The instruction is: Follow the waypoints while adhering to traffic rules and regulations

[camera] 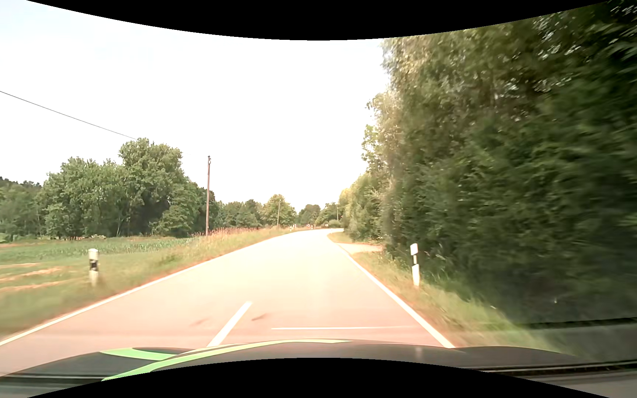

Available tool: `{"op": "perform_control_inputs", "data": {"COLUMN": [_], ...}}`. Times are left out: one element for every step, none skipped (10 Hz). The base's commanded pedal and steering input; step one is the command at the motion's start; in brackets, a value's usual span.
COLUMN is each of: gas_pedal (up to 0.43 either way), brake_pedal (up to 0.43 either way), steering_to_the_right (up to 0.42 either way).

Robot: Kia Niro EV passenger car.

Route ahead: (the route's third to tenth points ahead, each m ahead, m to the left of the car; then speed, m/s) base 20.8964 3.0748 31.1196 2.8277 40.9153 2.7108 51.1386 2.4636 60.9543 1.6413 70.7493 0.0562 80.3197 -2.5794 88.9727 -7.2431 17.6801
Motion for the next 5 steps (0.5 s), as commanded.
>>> {"op": "perform_control_inputs", "data": {"gas_pedal": [0.0,0.0,0.0,0.0,0.0], "brake_pedal": [0.0,0.0,0.0,0.0,0.0], "steering_to_the_right": [-0.003,-0.003,-0.003,-0.003,-0.003]}}
